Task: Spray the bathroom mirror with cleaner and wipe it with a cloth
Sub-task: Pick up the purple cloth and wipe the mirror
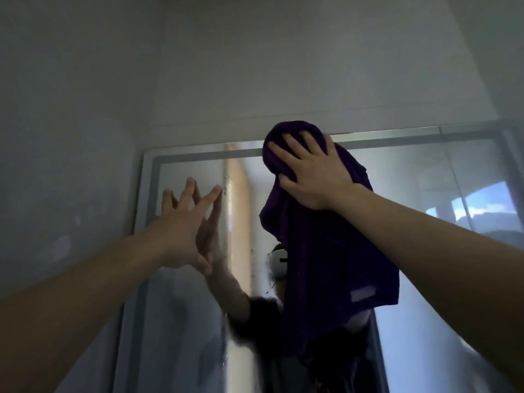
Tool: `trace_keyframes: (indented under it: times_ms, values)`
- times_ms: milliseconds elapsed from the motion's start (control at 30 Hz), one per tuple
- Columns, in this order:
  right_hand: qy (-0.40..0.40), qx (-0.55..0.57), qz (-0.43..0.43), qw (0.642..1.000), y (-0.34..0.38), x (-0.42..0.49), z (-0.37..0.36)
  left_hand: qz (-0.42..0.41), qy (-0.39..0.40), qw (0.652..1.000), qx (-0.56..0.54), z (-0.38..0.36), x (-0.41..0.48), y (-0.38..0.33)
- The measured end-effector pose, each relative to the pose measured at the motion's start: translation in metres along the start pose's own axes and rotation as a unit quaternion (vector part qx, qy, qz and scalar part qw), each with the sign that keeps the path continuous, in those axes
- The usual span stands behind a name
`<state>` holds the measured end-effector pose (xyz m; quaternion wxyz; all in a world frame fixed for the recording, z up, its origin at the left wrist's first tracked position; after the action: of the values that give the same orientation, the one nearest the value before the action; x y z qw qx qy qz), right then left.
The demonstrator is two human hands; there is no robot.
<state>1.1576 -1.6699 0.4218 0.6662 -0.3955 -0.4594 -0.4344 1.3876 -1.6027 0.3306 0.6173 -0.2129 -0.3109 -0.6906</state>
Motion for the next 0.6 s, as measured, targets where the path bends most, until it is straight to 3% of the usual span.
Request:
trace_keyframes:
  times_ms: [133,367,500,600]
  values:
    - [0.008,-0.011,0.101,0.995,0.042,-0.040,-0.013,0.010,-0.004,1.000,-0.006,0.001,0.001,0.003]
    - [0.070,-0.018,0.303,0.950,0.091,-0.164,-0.047,0.024,-0.003,1.000,-0.015,0.005,-0.003,-0.003]
    - [0.099,-0.024,0.352,0.931,0.082,-0.176,-0.047,0.022,-0.002,1.000,-0.012,0.003,-0.005,-0.003]
    - [0.081,-0.037,0.288,0.953,0.055,-0.135,-0.036,0.019,0.012,1.000,-0.007,0.002,-0.005,-0.005]
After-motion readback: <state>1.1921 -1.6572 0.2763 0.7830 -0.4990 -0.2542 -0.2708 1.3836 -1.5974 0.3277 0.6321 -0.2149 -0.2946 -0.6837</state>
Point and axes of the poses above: each hand's wrist, its own x-axis towards the middle knuckle, its own z-axis out of the back of the hand, y = z × x, the point moved 7 cm from there along x, towards the middle knuckle, and after that the axes turned 15 degrees about -z, right-handed, at the moved point
